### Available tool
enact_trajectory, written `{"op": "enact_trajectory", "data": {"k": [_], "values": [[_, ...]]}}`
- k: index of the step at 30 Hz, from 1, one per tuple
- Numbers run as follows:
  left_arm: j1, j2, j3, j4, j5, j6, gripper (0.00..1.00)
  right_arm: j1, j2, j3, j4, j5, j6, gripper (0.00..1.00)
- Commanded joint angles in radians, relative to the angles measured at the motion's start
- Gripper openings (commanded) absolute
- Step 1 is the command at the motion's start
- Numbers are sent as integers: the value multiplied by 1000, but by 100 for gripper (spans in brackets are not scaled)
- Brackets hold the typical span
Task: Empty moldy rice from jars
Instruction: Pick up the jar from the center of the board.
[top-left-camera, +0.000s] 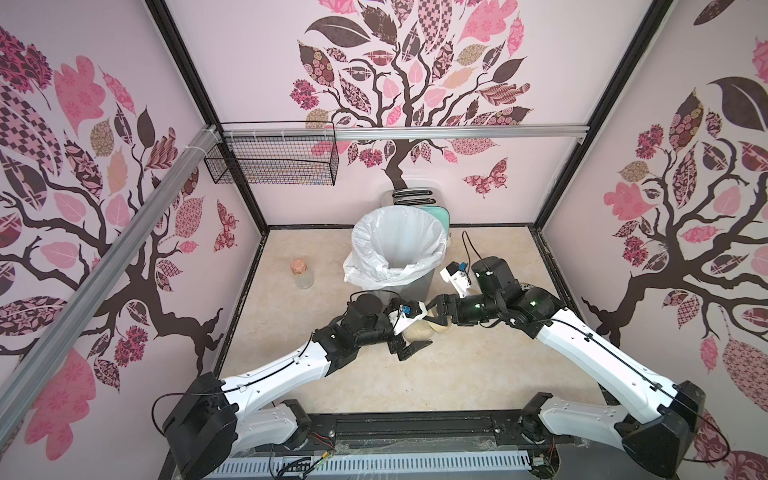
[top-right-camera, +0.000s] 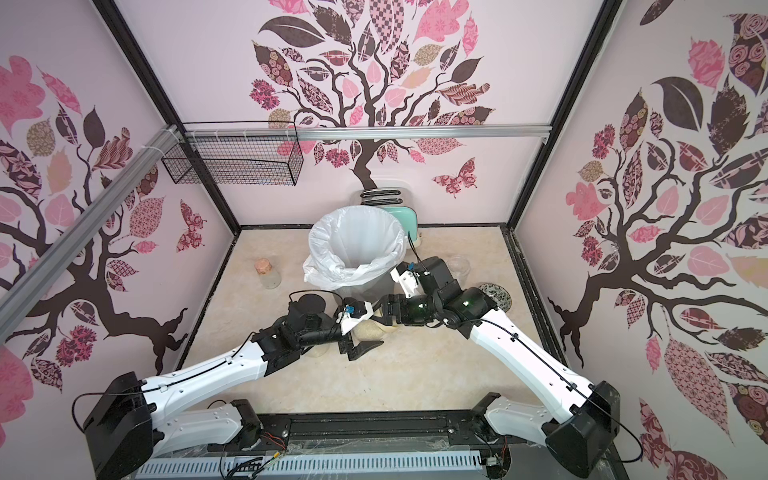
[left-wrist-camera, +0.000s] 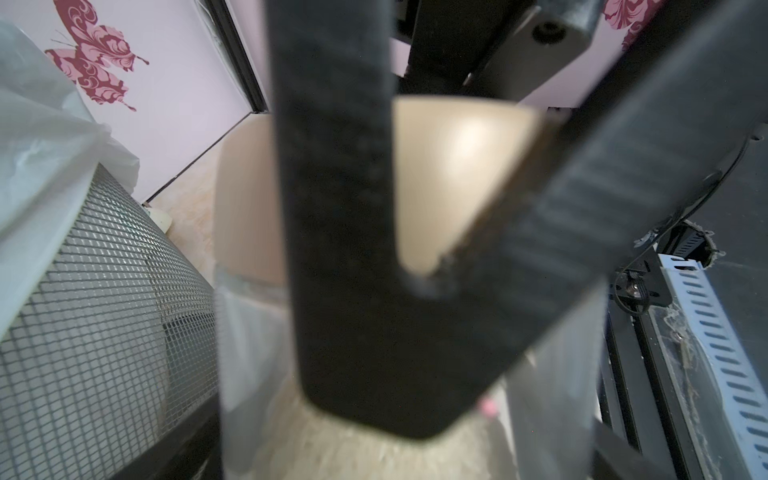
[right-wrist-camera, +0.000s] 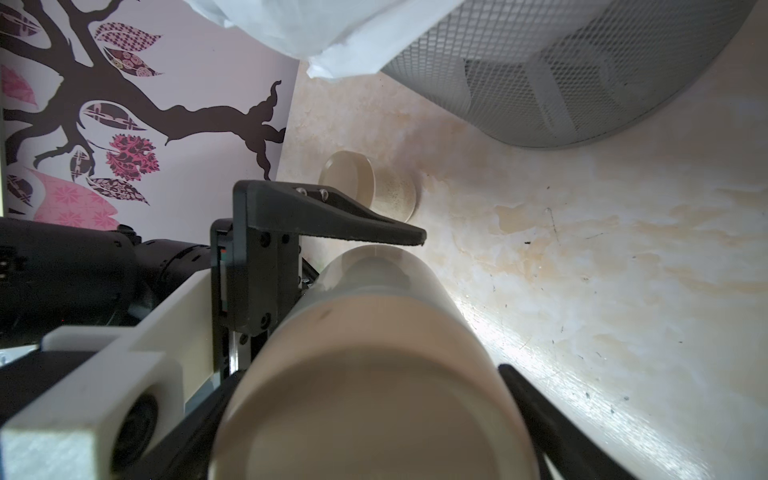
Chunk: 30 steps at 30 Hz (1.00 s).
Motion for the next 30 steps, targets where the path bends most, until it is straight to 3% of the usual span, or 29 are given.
{"op": "enact_trajectory", "data": {"k": [1,5,15,18,21,30], "values": [[-3,6,-6,61,-27,-21,98,-15,-46,8,120,-98,37,55],[-3,6,-11,84,-27,-33,97,-24,-58,1,135,-115,47,55],[-3,16,8,59,-8,-46,80,-24,-56,3,131,-119,42,58],[-3,9,8,62,-24,-58,78,-25,-57,10,114,-101,34,73],[-3,0,2,72,-52,-82,77,-25,-57,15,83,-70,16,99],[-3,-61,-58,95,-145,-153,77,-24,-91,74,-75,132,-117,100]]}}
